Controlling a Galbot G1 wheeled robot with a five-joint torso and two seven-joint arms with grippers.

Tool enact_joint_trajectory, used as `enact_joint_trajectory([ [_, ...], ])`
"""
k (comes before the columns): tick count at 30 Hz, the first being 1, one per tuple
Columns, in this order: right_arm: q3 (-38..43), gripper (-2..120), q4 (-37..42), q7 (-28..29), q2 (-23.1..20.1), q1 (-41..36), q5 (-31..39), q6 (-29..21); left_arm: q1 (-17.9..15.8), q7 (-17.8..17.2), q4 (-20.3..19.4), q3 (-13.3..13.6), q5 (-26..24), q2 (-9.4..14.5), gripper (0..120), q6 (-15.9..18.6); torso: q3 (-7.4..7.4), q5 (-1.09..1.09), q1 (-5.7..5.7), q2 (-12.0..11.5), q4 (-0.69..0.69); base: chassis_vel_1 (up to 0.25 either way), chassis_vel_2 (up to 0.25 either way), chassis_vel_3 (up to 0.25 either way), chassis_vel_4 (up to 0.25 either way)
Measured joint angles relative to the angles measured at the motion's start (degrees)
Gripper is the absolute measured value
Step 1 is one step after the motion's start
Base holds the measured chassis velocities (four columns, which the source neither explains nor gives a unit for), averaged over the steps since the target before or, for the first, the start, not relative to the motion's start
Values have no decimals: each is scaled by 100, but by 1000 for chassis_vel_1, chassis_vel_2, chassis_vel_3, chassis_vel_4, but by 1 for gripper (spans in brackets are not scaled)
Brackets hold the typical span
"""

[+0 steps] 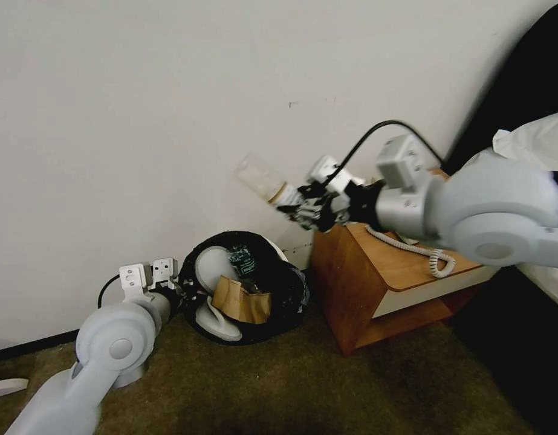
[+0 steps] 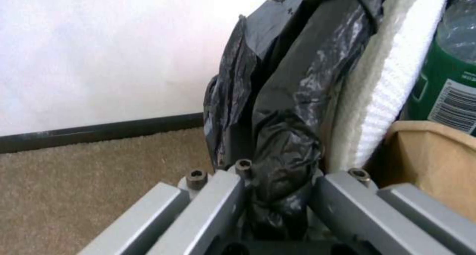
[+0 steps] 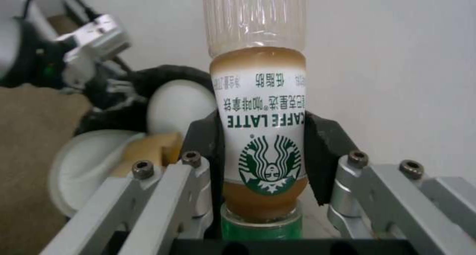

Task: Pick up the trash bin, then pick up the garbage from the floor and place it into the trash bin.

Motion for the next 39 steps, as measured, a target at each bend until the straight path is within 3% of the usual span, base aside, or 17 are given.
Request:
enact_joint_trajectory([
  [22, 157, 31, -179, 203, -1387, -857, 129, -17, 227, 17, -50, -107, 161, -105, 0, 0, 0, 1, 0, 0, 0, 0, 0, 0, 0],
  [39, -12, 31, -358, 255, -1452, -1111, -84, -106, 542, 31, -379, -262, 194, -92, 0, 0, 0, 2, 0, 1, -1, 0, 0, 0, 0],
])
